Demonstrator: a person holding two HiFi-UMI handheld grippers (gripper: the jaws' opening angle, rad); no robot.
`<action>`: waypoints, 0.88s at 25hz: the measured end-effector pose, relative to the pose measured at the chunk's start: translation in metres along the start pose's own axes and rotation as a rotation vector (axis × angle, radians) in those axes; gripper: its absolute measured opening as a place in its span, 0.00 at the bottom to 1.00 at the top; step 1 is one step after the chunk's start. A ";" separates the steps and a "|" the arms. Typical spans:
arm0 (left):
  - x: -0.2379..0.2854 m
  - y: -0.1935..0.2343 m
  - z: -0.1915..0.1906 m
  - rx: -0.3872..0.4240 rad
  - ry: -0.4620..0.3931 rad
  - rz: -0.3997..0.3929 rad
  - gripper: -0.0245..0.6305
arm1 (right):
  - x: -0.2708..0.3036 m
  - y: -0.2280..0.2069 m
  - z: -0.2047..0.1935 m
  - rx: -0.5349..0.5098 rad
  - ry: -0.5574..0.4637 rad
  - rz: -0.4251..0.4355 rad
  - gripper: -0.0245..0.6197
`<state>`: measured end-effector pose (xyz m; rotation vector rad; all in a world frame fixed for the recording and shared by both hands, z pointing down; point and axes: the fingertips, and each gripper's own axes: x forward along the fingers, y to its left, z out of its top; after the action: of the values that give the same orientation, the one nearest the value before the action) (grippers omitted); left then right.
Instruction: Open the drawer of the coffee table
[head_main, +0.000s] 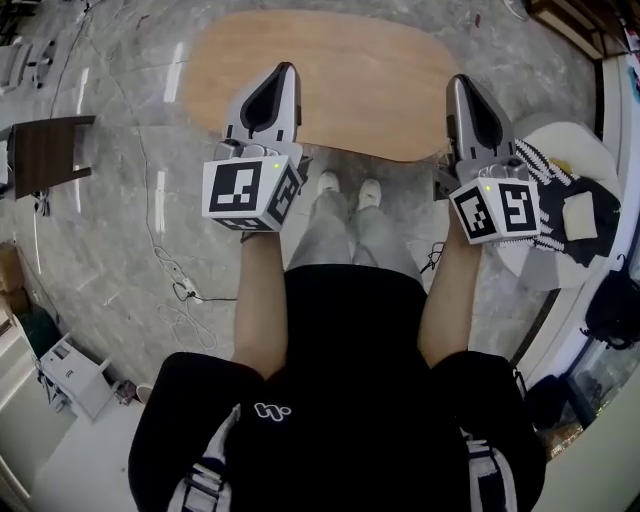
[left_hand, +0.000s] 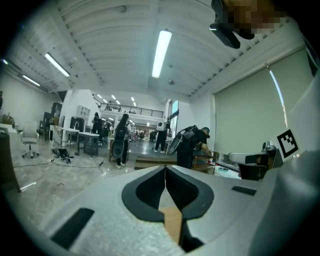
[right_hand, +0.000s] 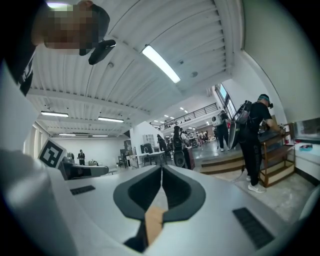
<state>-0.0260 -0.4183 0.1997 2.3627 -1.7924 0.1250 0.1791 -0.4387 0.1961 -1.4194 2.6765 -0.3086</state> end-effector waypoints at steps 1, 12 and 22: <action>0.003 0.003 -0.009 -0.016 0.019 -0.006 0.05 | 0.003 0.000 -0.008 0.003 0.017 -0.005 0.06; 0.022 0.023 -0.120 -0.082 0.208 -0.040 0.05 | 0.011 -0.014 -0.126 0.062 0.220 -0.054 0.06; 0.001 0.057 -0.254 -0.152 0.427 -0.007 0.05 | 0.008 -0.021 -0.242 0.094 0.372 -0.072 0.06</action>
<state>-0.0709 -0.3865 0.4545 2.0450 -1.5301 0.4394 0.1481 -0.4247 0.4370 -1.5655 2.8445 -0.7640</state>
